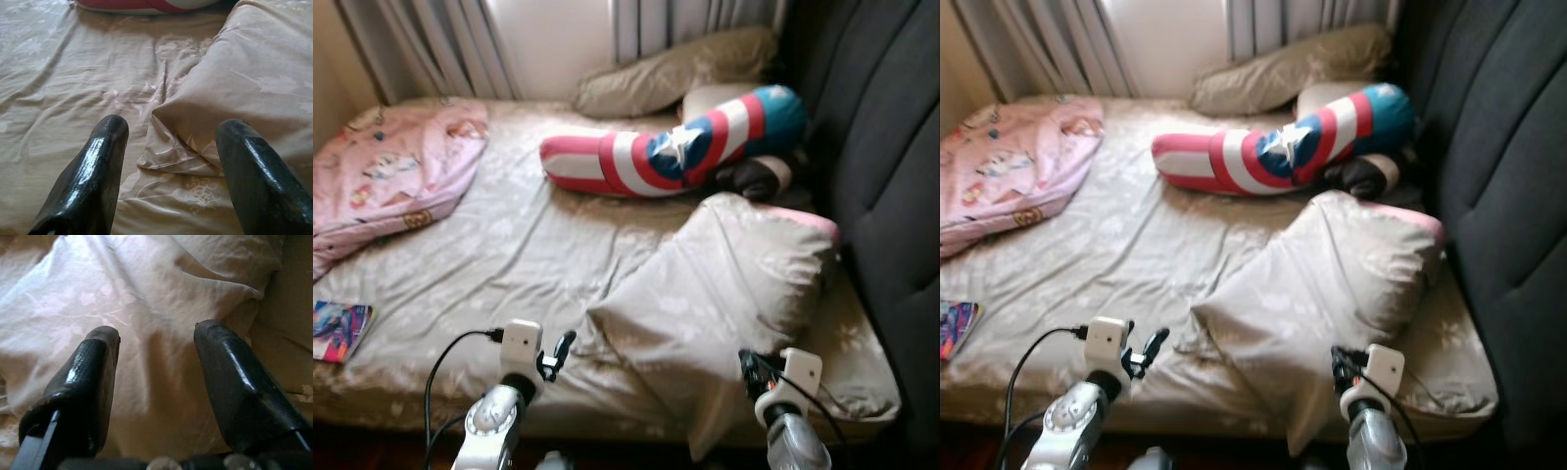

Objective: Clean up the room

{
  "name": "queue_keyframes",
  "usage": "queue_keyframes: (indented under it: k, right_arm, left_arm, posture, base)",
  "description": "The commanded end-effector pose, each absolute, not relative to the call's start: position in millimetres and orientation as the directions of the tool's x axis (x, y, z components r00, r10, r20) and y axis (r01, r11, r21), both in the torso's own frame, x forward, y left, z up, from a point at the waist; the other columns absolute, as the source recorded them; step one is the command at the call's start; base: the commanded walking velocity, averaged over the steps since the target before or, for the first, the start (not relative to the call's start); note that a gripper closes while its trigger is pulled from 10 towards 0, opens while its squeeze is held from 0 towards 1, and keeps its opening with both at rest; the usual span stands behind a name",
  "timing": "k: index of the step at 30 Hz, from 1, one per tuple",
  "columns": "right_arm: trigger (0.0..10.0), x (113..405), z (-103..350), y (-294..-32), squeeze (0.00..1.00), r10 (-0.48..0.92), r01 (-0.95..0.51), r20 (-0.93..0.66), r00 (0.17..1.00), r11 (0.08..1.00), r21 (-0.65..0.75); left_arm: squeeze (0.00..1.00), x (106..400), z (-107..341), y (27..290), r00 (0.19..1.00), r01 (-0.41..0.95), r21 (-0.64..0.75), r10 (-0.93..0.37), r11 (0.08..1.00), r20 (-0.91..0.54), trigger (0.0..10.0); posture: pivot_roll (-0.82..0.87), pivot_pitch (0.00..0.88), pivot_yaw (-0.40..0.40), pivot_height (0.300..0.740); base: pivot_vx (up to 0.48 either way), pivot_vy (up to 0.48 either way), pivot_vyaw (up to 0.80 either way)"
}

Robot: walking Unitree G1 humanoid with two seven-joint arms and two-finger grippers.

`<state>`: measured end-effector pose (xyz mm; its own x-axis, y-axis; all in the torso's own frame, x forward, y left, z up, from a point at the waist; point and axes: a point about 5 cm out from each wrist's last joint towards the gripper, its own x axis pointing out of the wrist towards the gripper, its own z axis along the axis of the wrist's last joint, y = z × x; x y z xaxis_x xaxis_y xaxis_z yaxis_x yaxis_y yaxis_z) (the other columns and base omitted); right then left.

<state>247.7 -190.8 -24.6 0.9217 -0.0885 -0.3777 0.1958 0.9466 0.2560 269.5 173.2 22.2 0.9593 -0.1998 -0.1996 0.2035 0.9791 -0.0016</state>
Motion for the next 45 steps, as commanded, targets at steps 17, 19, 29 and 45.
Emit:
queue_keyframes:
  k: [17,19,29,45]
  right_arm:
    - [10.0,253.8,-23.9,-187.7,0.0,-0.07,0.187,-0.396,0.916,0.946,0.265]
    - [10.0,254.3,-23.2,-188.0,0.0,-0.078,0.193,-0.392,0.917,0.945,0.265]
    - [10.0,260.0,-18.3,-195.3,0.0,-0.148,0.276,-0.377,0.914,0.909,0.313]
    - [10.0,254.6,-22.5,-207.0,1.0,-0.245,0.403,-0.422,0.873,0.85,0.339]
  left_arm:
    - [0.0,273.0,25.2,175.5,0.96,0.204,-0.006,-0.201,0.979,-0.197,10.0]
    - [0.0,273.3,25.2,175.9,0.961,0.197,-0.008,-0.195,0.98,-0.199,10.0]
    - [0.0,274.1,26.0,176.8,0.96,0.197,-0.007,-0.194,0.98,-0.202,10.0]
    - [0.0,270.6,23.4,179.5,0.956,0.205,0.001,-0.2,0.979,-0.216,10.0]
  posture:
    - [0.04,0.05,0.002,0.662]
    - [0.04,0.05,0.002,0.662]
    - [0.05,0.056,0.005,0.662]
    - [0.05,0.055,0.006,0.662]
  base:
    - [0.327,0.0,0.0]
    - [0.126,0.0,0.0]
    - [0.0,0.0,0.0]
    - [0.0,0.0,0.0]
